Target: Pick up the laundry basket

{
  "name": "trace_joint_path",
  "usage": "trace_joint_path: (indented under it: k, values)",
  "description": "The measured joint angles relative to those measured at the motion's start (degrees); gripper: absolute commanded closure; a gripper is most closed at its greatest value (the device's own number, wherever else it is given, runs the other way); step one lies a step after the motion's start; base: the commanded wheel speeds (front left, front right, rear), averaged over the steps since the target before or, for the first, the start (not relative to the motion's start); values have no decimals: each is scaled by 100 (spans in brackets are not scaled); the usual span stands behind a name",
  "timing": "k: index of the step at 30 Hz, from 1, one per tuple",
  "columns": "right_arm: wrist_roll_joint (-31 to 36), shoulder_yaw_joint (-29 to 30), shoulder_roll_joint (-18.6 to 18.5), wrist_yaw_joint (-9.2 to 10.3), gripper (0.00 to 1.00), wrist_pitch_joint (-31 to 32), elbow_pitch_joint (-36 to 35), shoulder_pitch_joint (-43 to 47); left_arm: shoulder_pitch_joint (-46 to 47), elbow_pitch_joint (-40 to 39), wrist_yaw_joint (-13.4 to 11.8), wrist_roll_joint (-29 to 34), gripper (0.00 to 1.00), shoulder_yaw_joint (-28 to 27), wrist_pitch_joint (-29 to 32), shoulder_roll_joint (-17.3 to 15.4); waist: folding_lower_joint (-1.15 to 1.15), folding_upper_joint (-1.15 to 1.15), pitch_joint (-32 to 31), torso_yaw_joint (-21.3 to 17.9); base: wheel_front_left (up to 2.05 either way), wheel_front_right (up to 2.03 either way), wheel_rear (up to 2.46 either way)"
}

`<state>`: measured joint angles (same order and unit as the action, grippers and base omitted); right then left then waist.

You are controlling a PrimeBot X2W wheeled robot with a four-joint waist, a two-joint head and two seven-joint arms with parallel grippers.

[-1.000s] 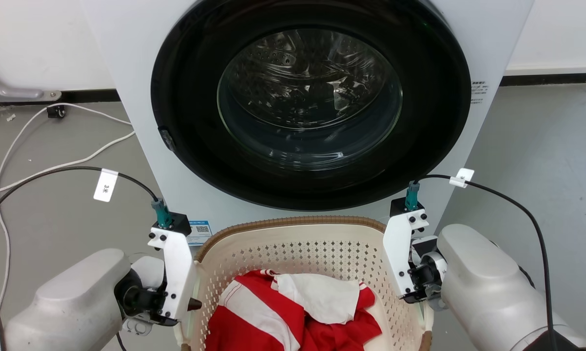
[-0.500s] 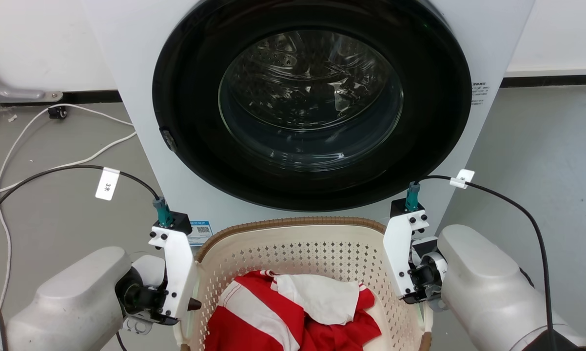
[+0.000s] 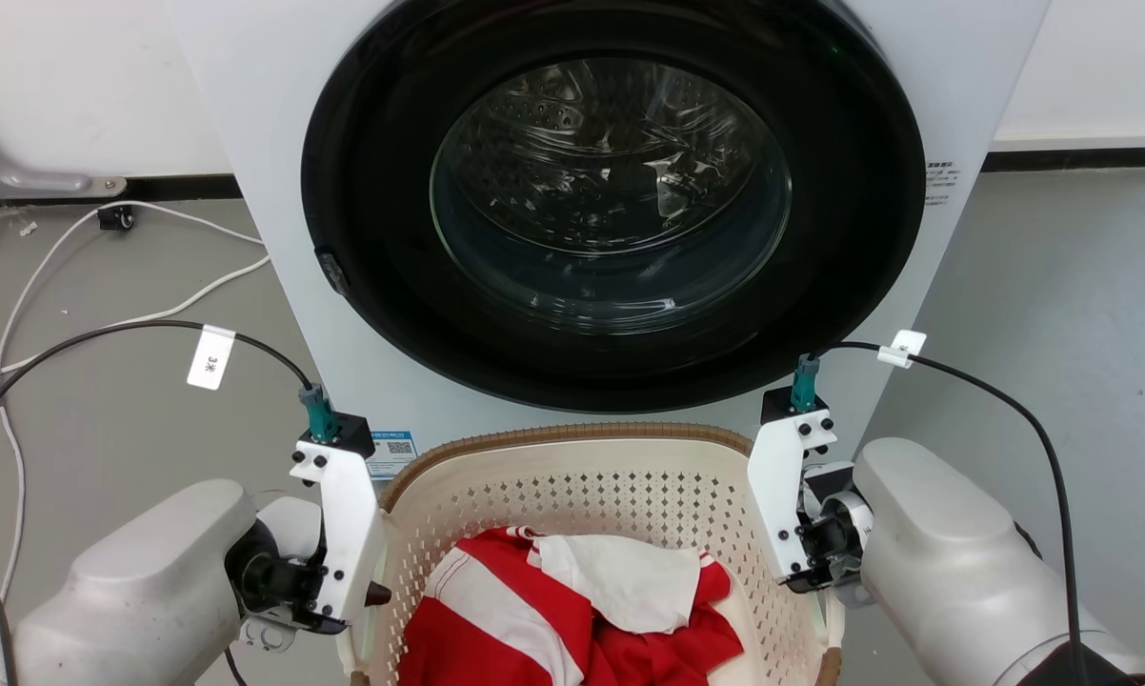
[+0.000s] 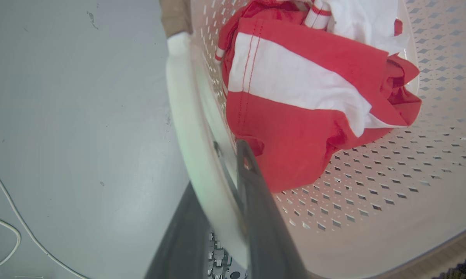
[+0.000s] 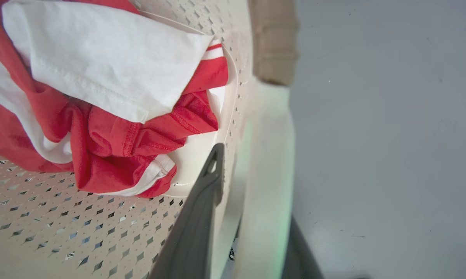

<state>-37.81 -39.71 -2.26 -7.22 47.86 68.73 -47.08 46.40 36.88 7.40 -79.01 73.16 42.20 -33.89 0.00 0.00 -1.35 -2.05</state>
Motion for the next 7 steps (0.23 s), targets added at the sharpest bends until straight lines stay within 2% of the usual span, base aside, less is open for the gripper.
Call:
trace_joint_path:
  k: [7]
  values:
    - [-53, -54, 3, 0, 100, -25, 18, -20, 30, 36, 0, 64, 100, 0, 23, 14, 0, 0, 4, 1, 0, 0, 0]
